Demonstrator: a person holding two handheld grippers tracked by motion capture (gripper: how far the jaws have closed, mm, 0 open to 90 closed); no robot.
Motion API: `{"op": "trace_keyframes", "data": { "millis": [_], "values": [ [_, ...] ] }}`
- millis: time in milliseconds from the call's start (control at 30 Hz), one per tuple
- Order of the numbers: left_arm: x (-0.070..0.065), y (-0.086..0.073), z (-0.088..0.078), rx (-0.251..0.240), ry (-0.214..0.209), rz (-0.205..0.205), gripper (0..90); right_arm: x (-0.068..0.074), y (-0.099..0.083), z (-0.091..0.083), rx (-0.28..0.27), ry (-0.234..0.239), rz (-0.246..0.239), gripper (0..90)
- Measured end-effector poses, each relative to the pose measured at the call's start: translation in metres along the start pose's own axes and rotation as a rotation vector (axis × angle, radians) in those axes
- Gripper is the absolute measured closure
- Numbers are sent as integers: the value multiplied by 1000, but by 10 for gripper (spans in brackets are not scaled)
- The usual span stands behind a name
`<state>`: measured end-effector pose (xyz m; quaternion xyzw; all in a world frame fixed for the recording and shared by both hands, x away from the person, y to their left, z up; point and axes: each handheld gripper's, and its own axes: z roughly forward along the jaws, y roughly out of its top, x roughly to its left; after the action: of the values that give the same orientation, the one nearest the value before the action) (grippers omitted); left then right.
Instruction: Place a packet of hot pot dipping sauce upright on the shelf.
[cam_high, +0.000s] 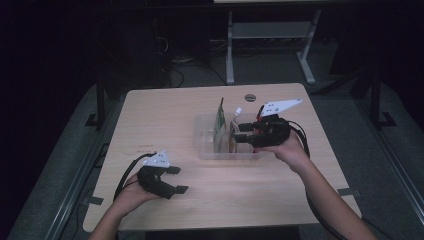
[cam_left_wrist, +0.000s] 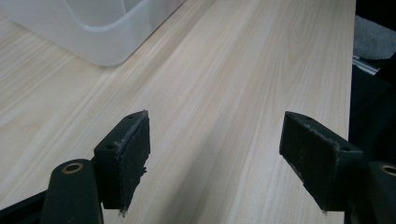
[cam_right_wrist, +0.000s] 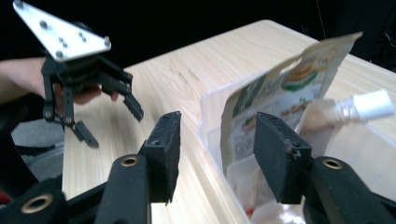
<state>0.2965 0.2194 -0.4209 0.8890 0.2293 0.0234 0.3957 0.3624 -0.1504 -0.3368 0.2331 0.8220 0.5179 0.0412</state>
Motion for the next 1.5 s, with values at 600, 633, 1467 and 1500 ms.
{"op": "trace_keyframes", "data": {
  "millis": [600, 633, 1467, 1500],
  "values": [
    [-2, -7, -1, 41, 43, -12, 178, 17, -57, -18, 100, -95, -38, 395],
    [-1, -8, -2, 46, 46, -8, 178, 17, -60, -20, 109, -98, -39, 388],
    [-6, -58, -21, 80, 150, -38, 169, 9, -146, -67, 194, -249, 74, 141],
    [-6, -59, -21, 93, 158, -33, 170, 9, -150, -69, 193, -258, 73, 135]
  ]
}}
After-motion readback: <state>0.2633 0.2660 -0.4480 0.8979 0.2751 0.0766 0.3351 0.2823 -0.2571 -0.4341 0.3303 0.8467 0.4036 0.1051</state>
